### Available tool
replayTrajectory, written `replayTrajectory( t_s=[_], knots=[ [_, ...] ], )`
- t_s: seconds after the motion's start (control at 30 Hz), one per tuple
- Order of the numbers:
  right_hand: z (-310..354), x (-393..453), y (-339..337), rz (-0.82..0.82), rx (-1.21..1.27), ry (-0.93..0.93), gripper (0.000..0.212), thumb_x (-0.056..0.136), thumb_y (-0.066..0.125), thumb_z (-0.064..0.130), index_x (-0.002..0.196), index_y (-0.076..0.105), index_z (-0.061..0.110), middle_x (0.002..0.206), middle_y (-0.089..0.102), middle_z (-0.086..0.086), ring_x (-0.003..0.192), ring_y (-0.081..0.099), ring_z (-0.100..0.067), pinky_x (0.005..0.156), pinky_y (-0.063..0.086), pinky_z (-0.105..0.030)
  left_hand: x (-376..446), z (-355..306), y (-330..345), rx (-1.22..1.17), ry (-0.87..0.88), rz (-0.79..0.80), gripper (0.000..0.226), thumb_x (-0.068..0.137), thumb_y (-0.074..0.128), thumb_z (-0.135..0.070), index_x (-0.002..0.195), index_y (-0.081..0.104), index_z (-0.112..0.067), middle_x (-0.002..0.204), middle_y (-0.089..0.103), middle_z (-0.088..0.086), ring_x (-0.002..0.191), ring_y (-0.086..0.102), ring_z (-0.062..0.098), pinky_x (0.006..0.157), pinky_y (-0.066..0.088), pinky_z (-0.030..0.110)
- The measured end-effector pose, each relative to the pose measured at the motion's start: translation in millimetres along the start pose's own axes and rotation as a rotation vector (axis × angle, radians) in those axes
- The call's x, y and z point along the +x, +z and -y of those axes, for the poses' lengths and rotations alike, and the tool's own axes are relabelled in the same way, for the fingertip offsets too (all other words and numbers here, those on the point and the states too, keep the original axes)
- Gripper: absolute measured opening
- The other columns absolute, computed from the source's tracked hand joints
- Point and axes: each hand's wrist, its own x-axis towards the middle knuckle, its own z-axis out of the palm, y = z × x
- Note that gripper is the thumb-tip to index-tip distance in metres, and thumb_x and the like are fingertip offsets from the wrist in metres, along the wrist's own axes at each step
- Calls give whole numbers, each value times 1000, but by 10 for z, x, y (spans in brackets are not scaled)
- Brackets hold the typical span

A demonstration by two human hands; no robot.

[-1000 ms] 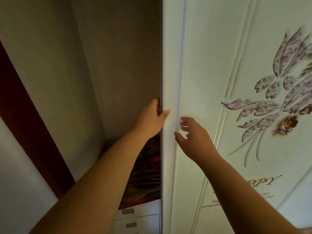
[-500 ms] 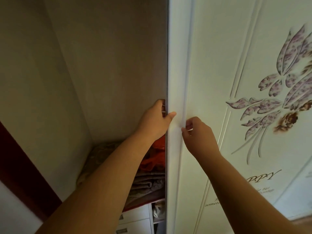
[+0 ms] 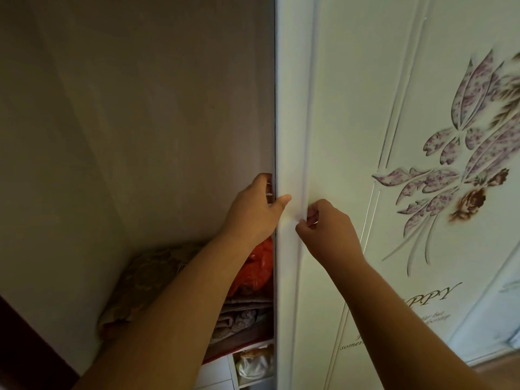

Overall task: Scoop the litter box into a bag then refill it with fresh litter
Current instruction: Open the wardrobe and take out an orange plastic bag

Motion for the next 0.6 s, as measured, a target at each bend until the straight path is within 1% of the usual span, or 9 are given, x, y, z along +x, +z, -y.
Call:
replayTrajectory(
  t_s=[0.07, 0.17, 0.3, 0.5, 0.6],
  knots=[
    [-12, 17, 9, 0, -7, 7, 16, 90, 66, 30, 100, 58, 20, 87, 64, 5, 77, 63, -15, 68, 53, -30, 1, -10, 13, 14, 2, -3, 55, 99, 58, -50, 145, 41, -25, 145, 55, -2, 129, 58, 23, 103, 51, 38],
    [-25, 34, 11, -2, -3, 12, 17, 88, 67, 30, 98, 58, 20, 86, 63, 6, 77, 64, -16, 71, 56, -32, 3, -9, 9, 19, 5, -5, 56, 99, 58, -50, 146, 40, -25, 146, 55, -1, 129, 58, 23, 103, 51, 38],
    [-8, 50, 11, -3, 18, 11, 19, 87, 69, 30, 98, 58, 20, 86, 63, 6, 78, 64, -16, 70, 54, -30, 22, 1, -16, 8, 2, 3, 57, 98, 58, -50, 146, 40, -25, 145, 56, -1, 128, 59, 23, 103, 53, 40],
    [-3, 65, 10, 1, 23, 16, 22, 85, 70, 32, 99, 58, 20, 86, 63, 8, 77, 62, -13, 73, 57, -33, 24, 2, -16, 1, 4, 4, 55, 98, 59, -49, 144, 42, -25, 143, 58, -2, 125, 61, 22, 98, 51, 34],
    [-14, 80, 13, 1, 22, 15, 22, 85, 71, 32, 99, 57, 21, 86, 62, 9, 77, 62, -12, 73, 57, -32, 26, 4, -9, -11, 4, 3, 54, 98, 59, -49, 143, 42, -25, 142, 58, -3, 124, 61, 21, 97, 51, 32]
  ],
)
